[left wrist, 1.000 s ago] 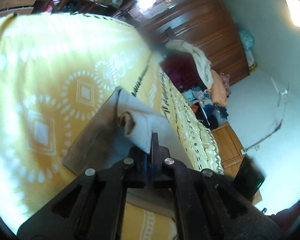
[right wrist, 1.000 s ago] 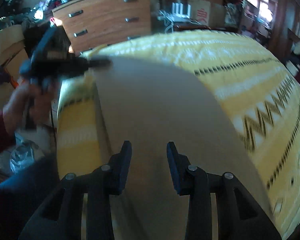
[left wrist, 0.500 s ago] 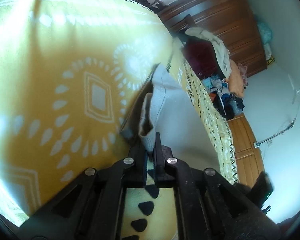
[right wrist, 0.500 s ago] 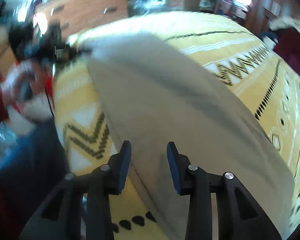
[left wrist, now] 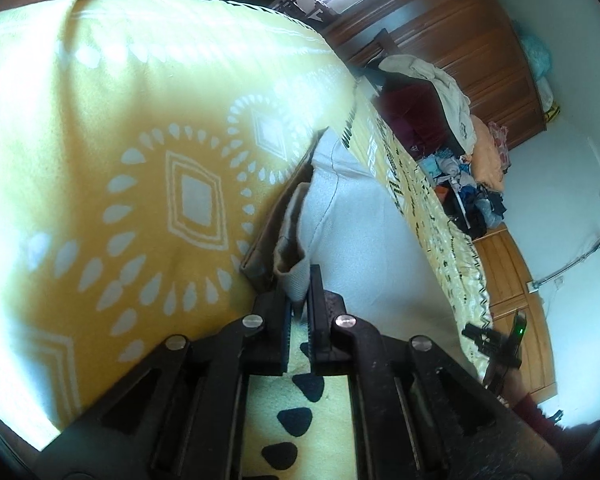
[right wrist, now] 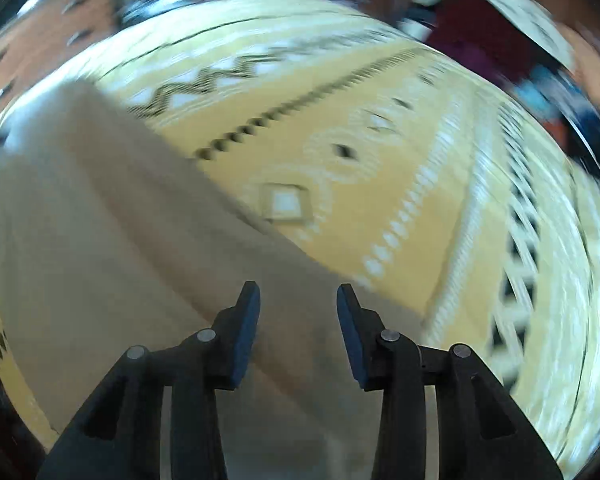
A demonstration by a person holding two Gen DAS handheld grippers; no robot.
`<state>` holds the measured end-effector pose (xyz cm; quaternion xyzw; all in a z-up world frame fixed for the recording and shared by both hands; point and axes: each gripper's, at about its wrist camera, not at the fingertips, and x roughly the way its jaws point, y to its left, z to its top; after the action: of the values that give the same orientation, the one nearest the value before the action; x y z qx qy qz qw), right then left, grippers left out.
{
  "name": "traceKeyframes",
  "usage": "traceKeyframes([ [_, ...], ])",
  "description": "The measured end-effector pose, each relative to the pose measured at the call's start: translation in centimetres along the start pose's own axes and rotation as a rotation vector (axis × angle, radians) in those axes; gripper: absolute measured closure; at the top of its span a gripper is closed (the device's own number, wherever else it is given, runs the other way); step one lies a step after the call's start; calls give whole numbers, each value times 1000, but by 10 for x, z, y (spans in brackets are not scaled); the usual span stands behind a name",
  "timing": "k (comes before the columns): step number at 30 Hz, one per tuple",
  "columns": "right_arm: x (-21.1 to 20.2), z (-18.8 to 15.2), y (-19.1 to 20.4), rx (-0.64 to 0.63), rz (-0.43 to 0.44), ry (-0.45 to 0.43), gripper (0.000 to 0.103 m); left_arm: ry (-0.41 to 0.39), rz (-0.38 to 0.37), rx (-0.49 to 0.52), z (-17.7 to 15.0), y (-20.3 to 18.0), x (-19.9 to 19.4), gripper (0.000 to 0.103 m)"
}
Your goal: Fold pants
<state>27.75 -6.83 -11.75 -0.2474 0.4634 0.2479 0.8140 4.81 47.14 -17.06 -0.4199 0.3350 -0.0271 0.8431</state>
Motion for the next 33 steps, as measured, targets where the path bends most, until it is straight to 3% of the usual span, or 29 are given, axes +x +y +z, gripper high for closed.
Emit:
traceKeyframes([
  [4, 29, 31, 22, -150, 62, 6, 30, 1, 23, 24, 3, -6, 3, 96],
  [7, 55, 39, 23, -187, 169, 80, 29, 2, 19, 26, 4, -3, 6, 96],
  [9, 75, 38, 21, -183, 234, 144, 56, 5, 26, 36, 6, -5, 8, 96],
  [10, 76, 38, 20, -169, 240, 142, 85, 4, 29, 40, 6, -6, 9, 96],
  [11, 72, 40, 19, -170, 216, 122, 97, 1, 33, 45, 6, -7, 9, 96],
  [14, 56, 45, 5, -108, 157, 23, 103, -11, 32, 60, 5, -6, 9, 96],
  [16, 60, 46, -15, -44, 68, 8, 103, -23, 32, 72, 4, -6, 9, 96],
  [19, 72, 44, -40, 55, 108, 22, 103, -20, 39, 72, 4, -6, 9, 96],
  [20, 63, 45, -36, 62, 172, -1, 103, -18, 39, 69, 5, -6, 8, 96],
  [22, 43, 51, -29, 65, 245, -62, 95, -17, 32, 62, 5, -4, 8, 96],
  [23, 31, 53, -21, 54, 327, -82, 84, -19, 30, 63, 5, -4, 8, 96],
  [24, 26, 55, -11, 24, 341, -84, 71, -23, 30, 67, 4, -4, 8, 96],
  [25, 23, 59, 2, -32, 313, -84, 50, -27, 33, 73, 4, -5, 9, 96],
  [26, 25, 63, 10, -77, 306, -75, 46, -29, 36, 81, 4, -6, 9, 96],
  [33, 79, 64, 42, -222, 338, 64, 46, -22, 47, 91, 5, -8, 11, 96],
])
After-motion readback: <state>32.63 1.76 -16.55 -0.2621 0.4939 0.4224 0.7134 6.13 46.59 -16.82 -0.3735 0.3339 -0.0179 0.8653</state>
